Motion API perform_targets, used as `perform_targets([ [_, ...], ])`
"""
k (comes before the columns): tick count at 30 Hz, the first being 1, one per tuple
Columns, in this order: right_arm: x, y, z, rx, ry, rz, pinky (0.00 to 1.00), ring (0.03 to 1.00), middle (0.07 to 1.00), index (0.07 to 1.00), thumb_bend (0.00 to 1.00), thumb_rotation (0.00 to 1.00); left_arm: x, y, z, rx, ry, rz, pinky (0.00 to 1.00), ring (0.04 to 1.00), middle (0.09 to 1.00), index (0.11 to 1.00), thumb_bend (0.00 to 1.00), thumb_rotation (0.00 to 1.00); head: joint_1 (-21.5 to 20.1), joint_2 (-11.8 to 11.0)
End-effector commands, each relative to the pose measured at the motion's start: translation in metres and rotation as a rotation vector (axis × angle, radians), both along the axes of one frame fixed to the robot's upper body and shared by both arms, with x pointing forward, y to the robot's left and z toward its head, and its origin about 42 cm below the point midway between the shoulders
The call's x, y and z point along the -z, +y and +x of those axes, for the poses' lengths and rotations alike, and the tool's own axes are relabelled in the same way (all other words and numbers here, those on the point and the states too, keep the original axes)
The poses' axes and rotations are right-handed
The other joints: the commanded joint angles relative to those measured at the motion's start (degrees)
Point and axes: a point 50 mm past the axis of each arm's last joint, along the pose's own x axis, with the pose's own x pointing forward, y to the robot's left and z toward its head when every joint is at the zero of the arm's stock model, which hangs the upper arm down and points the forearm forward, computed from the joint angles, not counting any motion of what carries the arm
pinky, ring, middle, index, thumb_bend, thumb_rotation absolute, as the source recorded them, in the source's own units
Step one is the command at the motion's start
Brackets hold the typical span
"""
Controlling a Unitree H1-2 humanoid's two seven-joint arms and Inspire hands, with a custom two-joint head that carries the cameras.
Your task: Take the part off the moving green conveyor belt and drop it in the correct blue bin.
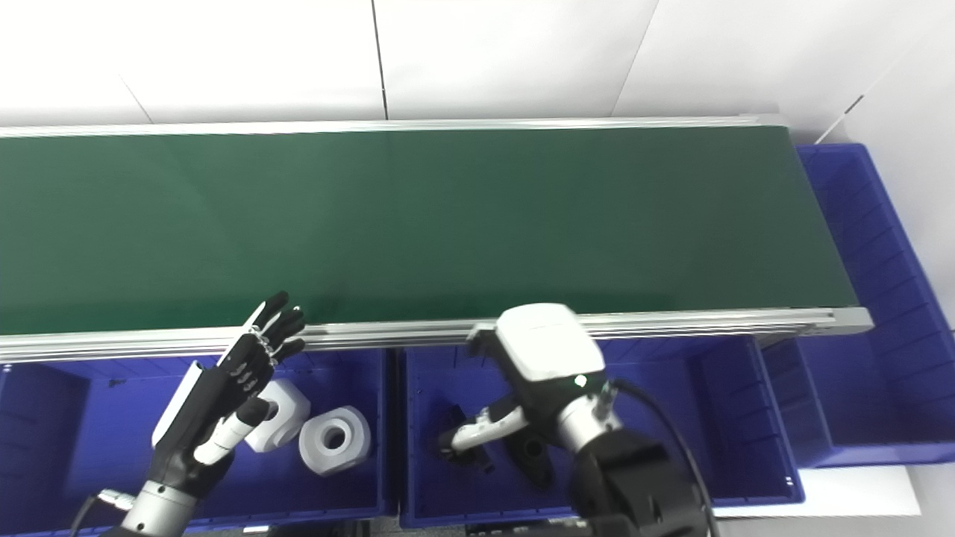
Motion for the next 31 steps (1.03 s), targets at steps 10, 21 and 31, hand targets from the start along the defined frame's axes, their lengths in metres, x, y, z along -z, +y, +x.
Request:
perform_targets([
  [10, 0.059, 0.026, -0.034, 0.213, 0.045, 0.678, 0.38, 0.468, 0.557, 0.621, 0.65, 0.62, 0.003, -0.015, -0.016, 0.003, -0.017, -0.029, 0.92, 0.941, 0.939, 0.954, 0.69, 0.69, 5.4, -1.6],
  [21, 0.078, 0.019, -0.034, 0.197, 0.092, 0.718, 0.52, 0.615, 0.670, 0.686, 0.65, 0.82, 0.001, -0.023, -0.019, 0.002, -0.020, -0.043, 0.94, 0.946, 0.943, 0.962, 0.71, 0.71, 4.7, 0.4],
  [31, 0.085, 0.015, -0.033, 0.172, 0.079, 0.800, 0.59, 0.665, 0.703, 0.704, 0.74, 0.90, 0.002, -0.028, -0.021, -0.007, -0.006, -0.031, 0.95, 0.949, 0.940, 0.951, 0.69, 0.72, 6.4, -0.1],
])
